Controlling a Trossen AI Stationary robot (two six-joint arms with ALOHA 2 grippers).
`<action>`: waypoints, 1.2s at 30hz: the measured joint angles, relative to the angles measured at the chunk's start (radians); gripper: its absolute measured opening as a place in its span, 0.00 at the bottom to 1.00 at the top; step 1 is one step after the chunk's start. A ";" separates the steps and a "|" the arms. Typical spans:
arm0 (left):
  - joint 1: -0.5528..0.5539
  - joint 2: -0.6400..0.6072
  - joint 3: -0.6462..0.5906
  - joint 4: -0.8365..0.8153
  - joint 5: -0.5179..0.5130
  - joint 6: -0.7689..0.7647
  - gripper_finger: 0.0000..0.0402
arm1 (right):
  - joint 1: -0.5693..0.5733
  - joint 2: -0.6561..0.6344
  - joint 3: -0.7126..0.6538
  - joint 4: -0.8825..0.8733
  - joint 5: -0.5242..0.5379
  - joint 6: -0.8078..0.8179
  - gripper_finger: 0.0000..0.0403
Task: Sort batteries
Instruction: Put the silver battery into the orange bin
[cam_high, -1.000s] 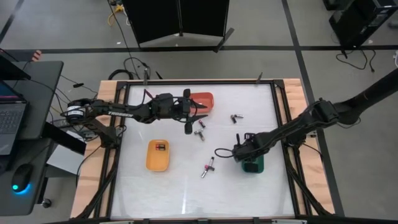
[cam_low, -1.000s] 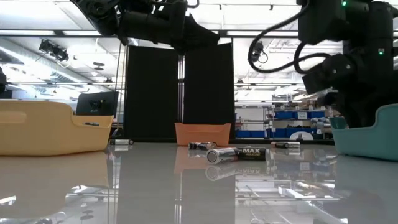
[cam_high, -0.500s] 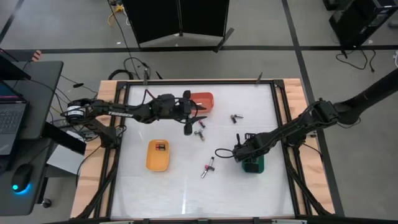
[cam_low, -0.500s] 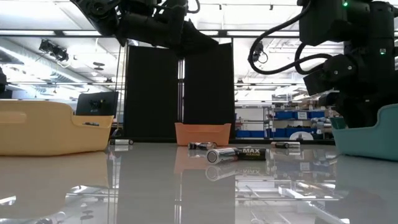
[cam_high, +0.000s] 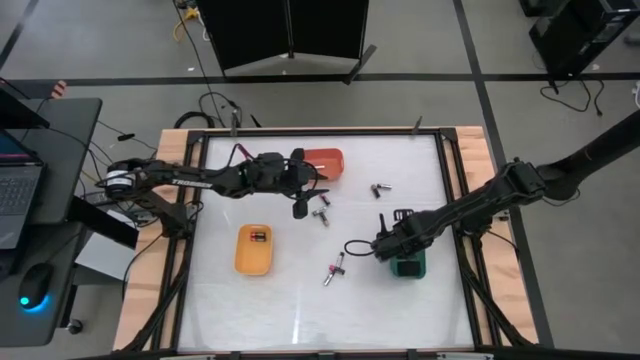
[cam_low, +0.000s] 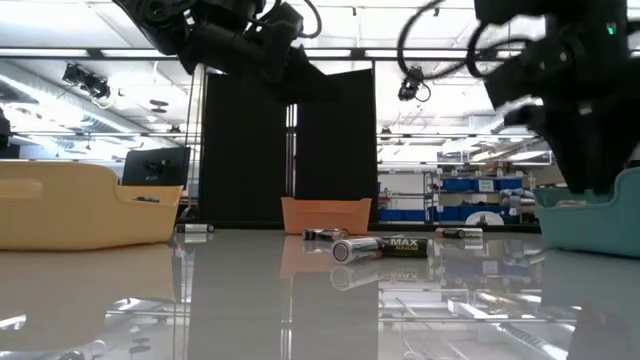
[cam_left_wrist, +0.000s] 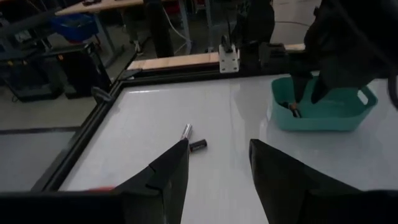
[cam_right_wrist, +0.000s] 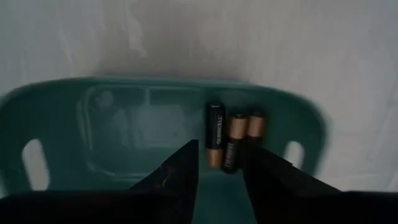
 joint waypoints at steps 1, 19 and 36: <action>0.000 -0.001 -0.001 0.003 0.000 0.004 0.43 | 0.000 0.000 0.018 -0.013 0.010 -0.015 0.31; -0.007 -0.001 -0.360 0.552 -0.015 -0.057 0.02 | -0.226 0.031 0.075 0.473 -0.089 -0.573 0.02; 0.013 -0.001 -0.360 0.549 -0.031 -0.044 0.06 | -0.254 0.252 0.076 0.683 -0.327 -0.822 0.40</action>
